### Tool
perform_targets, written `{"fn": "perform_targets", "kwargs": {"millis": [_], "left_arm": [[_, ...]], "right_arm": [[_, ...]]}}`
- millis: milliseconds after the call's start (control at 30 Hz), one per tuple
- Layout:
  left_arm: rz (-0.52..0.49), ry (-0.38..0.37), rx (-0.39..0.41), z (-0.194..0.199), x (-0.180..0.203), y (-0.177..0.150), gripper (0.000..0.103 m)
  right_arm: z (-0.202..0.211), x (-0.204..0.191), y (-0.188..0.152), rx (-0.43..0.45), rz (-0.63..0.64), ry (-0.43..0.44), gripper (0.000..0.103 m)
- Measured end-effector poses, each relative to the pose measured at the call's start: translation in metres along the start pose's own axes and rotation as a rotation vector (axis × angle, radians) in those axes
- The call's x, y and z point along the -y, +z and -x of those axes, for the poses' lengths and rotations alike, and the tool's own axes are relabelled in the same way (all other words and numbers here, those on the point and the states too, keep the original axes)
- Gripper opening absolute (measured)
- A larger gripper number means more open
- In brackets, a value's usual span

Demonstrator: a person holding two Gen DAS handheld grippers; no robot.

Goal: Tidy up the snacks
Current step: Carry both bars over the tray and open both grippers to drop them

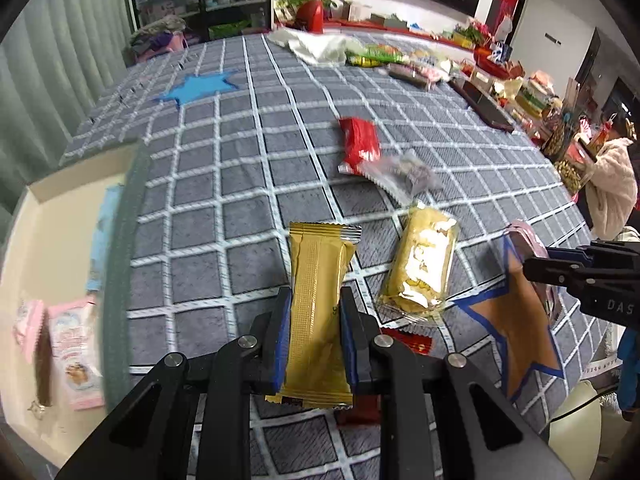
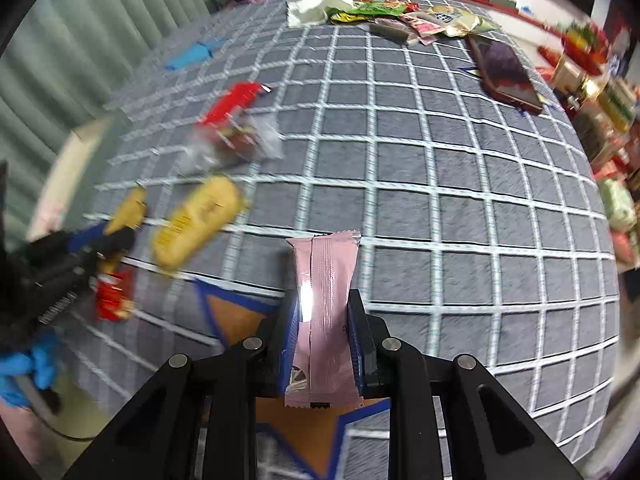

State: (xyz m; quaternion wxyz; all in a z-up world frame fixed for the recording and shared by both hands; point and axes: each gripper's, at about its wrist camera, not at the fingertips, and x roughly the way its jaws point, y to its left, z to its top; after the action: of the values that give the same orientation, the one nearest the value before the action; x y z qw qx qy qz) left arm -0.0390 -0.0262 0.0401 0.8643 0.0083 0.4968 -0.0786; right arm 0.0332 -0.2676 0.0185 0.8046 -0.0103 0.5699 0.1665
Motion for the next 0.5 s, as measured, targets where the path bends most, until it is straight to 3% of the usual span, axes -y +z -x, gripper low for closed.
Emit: {"fn": "perform_targets", "kwargs": {"millis": [233, 500], "left_arm": [[0.015, 0.042, 0.100, 0.041, -0.022, 0.005, 0.025], [0.145, 0.162, 0.151, 0.071, -0.095, -0.016, 0.025]], "right_arm": [[0.022, -0.046, 0.021, 0.043, 0.053, 0.102, 0.025], [0.014, -0.135, 0.045, 0.044, 0.191, 0.201, 0.025]]}}
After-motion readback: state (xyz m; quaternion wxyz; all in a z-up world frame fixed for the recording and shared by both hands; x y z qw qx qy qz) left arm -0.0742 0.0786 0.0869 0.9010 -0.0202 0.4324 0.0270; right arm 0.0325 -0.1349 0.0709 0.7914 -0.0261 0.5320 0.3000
